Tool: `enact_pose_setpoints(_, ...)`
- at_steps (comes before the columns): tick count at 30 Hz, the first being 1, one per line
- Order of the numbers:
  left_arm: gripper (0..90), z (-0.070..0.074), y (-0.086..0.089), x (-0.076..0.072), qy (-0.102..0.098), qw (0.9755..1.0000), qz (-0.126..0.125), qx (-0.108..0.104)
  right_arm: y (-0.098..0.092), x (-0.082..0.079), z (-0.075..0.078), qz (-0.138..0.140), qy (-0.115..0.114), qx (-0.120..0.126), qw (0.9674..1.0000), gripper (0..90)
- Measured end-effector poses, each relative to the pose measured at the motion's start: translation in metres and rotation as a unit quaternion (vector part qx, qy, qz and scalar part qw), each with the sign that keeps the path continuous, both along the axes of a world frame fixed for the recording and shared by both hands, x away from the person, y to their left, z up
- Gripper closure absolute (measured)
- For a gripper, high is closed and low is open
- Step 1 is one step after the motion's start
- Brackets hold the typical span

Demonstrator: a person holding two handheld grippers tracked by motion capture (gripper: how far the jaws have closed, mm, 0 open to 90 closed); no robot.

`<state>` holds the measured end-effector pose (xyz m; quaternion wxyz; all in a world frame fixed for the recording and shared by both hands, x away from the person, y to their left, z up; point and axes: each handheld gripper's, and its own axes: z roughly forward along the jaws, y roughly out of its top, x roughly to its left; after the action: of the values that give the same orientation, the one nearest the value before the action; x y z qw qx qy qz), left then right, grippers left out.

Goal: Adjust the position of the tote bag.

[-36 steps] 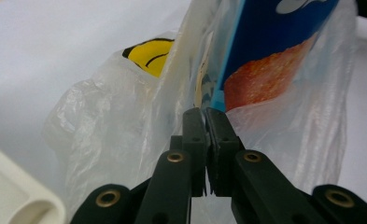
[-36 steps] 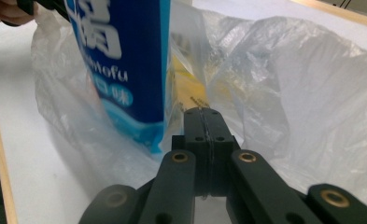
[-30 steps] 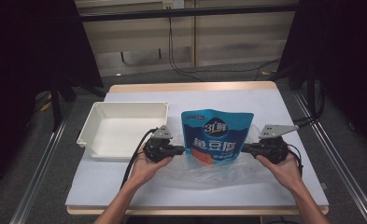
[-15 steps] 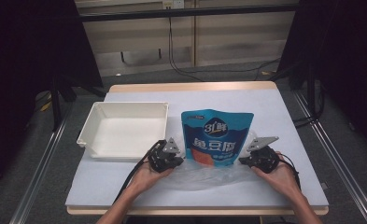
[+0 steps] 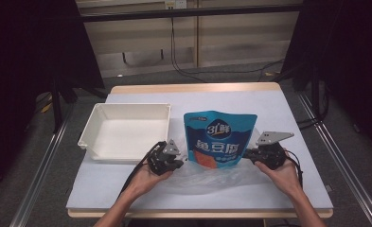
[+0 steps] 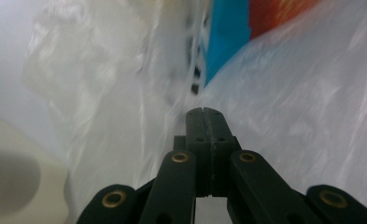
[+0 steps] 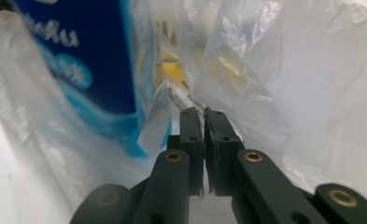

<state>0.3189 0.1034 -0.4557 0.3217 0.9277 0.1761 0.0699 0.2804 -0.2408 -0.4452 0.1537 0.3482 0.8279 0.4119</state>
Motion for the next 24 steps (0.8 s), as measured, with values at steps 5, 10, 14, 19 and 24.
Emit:
enact_pose_setpoints(5,90.0,-0.013,-0.010,0.003,0.007,0.9999,0.008,0.006,0.006,0.012,-0.016,0.002,0.020,-0.022,0.9996,89.2)
enact_pose_setpoints(10,90.0,-0.012,-0.001,0.001,0.006,0.9998,0.007,0.016,0.003,0.013,-0.027,-0.009,0.039,-0.066,0.9970,90.0)
enact_pose_setpoints(14,90.0,-0.010,0.009,-0.002,0.003,0.9996,0.005,0.028,-0.007,0.007,-0.030,-0.022,0.042,-0.099,0.9940,90.0)
enact_pose_setpoints(19,90.0,-0.009,0.017,-0.005,-0.003,0.9993,0.006,0.036,-0.022,-0.004,-0.029,-0.033,0.040,-0.109,0.9926,90.0)
enact_pose_setpoints(24,90.0,-0.007,0.029,-0.012,-0.022,0.9975,-0.004,0.067,-0.031,-0.015,-0.027,-0.045,0.027,-0.148,0.9875,90.0)
